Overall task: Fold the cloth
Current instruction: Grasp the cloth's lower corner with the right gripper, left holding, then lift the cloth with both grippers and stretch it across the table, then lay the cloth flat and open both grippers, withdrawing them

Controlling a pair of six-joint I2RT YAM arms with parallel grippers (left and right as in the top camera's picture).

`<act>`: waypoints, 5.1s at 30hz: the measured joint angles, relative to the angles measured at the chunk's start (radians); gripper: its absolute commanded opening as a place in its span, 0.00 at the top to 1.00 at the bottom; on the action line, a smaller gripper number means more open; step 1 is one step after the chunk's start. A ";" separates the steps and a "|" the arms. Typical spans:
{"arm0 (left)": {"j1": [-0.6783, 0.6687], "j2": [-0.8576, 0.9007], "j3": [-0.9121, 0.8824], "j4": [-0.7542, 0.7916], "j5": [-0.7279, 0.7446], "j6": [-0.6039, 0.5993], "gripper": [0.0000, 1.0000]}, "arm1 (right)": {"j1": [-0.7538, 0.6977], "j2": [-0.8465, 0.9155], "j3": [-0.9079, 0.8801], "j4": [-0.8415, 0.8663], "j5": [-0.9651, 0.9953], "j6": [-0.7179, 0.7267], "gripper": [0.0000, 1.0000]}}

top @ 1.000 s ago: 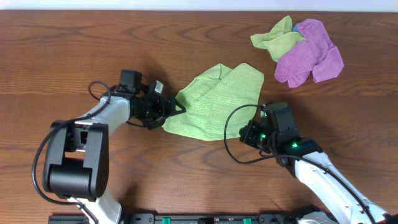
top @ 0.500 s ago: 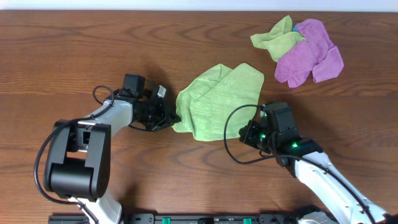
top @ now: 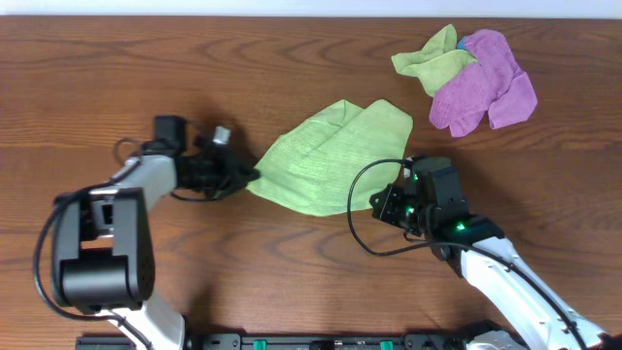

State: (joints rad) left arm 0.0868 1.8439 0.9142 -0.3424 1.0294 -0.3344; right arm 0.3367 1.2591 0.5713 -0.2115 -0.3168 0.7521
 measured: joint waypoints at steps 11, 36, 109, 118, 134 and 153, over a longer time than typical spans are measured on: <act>0.108 -0.002 0.000 -0.330 0.032 0.257 0.94 | 0.131 0.231 0.055 0.224 -0.039 0.033 0.99; 0.071 -0.191 -0.010 0.267 0.006 -0.136 0.94 | -0.002 0.271 0.518 -0.059 0.041 -0.138 0.98; -0.037 -0.009 0.361 -0.548 -0.154 0.233 0.94 | -0.101 0.299 0.842 -0.831 0.085 -0.631 0.99; -0.040 -0.156 0.084 -0.460 -0.159 0.208 0.94 | -0.095 0.100 0.367 -0.618 0.088 -0.549 0.98; -0.075 -0.158 0.029 -0.468 -0.135 0.176 0.18 | -0.074 -0.023 0.214 -0.580 0.165 -0.415 0.01; -0.135 -0.167 -0.197 -0.206 -0.063 0.020 0.05 | -0.199 -0.541 0.016 -0.777 0.137 -0.331 0.02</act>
State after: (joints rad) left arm -0.0483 1.6772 0.7170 -0.5488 0.9661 -0.3141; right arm 0.1375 0.7181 0.5869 -0.9890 -0.1802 0.4213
